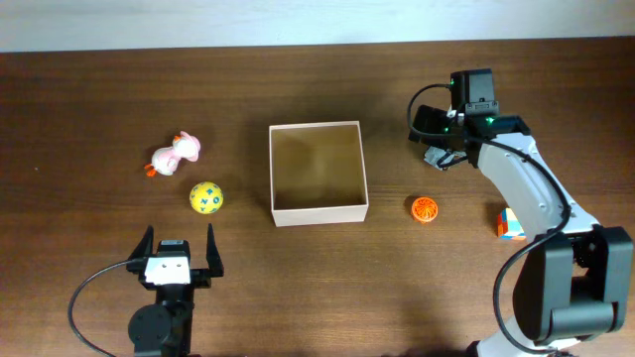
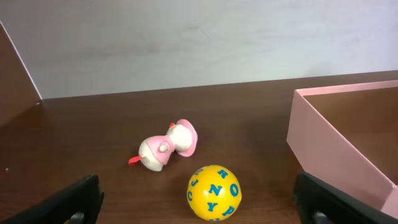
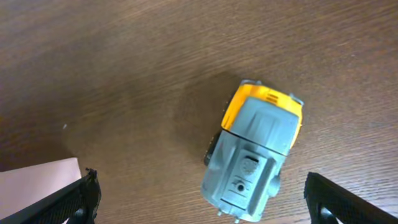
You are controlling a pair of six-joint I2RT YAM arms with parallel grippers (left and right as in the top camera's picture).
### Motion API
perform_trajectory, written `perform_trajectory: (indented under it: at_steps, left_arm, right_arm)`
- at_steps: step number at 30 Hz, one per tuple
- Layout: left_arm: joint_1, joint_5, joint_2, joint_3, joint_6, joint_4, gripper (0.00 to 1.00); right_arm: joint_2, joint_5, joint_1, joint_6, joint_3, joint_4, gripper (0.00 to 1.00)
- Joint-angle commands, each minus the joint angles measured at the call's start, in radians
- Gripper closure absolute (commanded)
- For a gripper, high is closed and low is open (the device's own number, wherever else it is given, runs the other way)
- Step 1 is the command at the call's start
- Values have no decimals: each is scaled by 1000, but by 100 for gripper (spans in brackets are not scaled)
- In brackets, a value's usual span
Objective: Pack container
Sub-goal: 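Lower the right gripper over the truck and close on it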
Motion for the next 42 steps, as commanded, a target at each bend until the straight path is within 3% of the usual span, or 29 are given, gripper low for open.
perform_trajectory:
  at_steps: [1, 5, 11, 14, 42]
  left_arm:
    - [4, 8, -8, -3, 16, -6, 1]
    - [4, 8, -8, -3, 16, -6, 1]
    - [4, 8, -8, -3, 16, -6, 1]
    - [4, 8, -8, -3, 16, -6, 1]
    - [4, 8, -8, -3, 16, -6, 1]
  right_arm:
    - [-6, -13, -3, -6, 13, 0, 1]
    - [-6, -9, -3, 16, 13, 0, 1]
    - [-5, 132, -3, 355, 13, -82, 1]
    - [3, 156, -3, 442, 11, -94, 1]
    - [138, 232, -4, 428, 11, 26, 1]
